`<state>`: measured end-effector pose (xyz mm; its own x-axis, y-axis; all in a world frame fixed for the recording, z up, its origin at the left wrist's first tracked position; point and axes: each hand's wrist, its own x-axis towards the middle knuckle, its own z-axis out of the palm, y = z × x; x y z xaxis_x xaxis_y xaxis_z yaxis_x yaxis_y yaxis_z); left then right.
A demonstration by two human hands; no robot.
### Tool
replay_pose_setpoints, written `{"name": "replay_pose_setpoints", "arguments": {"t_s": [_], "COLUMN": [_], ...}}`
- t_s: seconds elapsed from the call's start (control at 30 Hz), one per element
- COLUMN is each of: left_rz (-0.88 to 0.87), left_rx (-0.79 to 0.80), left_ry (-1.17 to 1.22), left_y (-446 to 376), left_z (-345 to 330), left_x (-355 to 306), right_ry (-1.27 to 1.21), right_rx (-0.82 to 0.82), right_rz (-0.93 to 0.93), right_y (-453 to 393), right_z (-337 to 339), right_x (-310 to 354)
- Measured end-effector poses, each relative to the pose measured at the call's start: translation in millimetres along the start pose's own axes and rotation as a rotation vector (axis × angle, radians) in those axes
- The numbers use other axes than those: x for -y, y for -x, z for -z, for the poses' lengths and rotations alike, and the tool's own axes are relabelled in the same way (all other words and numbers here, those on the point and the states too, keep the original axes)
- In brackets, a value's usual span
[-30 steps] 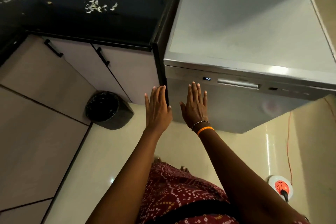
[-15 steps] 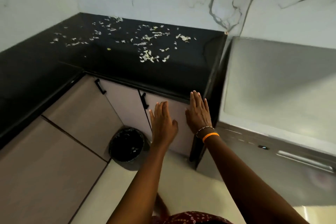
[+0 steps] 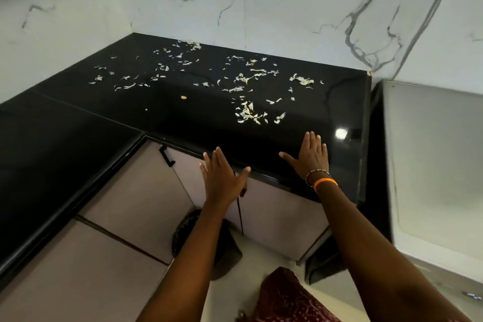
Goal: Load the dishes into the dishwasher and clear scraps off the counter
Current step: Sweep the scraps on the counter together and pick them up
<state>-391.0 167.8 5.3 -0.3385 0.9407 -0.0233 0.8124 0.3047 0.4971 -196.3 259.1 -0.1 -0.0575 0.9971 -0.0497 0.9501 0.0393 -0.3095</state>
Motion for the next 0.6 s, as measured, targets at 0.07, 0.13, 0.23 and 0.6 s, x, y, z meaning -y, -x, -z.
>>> {"name": "replay_pose_setpoints", "arguments": {"t_s": [0.07,0.13,0.23,0.6], "left_rz": [-0.009,-0.010,-0.037,-0.126], "left_rx": [0.026,0.048,0.059,0.131], "left_ry": [-0.024,-0.044,-0.102,-0.262], "left_y": [-20.0,-41.2,-71.9,-182.2], "left_z": [0.0,-0.8,-1.2,-11.0], "left_x": [2.1,6.2,9.9,-19.3], "right_ry": [0.028,0.026,0.004,-0.477], "right_rx": [-0.003,-0.006,-0.013,0.057], "right_rz": [-0.011,-0.028,-0.049,0.148], "right_y": [-18.4,-41.5,-77.5,-192.7], "right_z": [-1.6,-4.7,-8.8,-1.8], "right_x": [8.0,19.6,45.4,105.1]}}
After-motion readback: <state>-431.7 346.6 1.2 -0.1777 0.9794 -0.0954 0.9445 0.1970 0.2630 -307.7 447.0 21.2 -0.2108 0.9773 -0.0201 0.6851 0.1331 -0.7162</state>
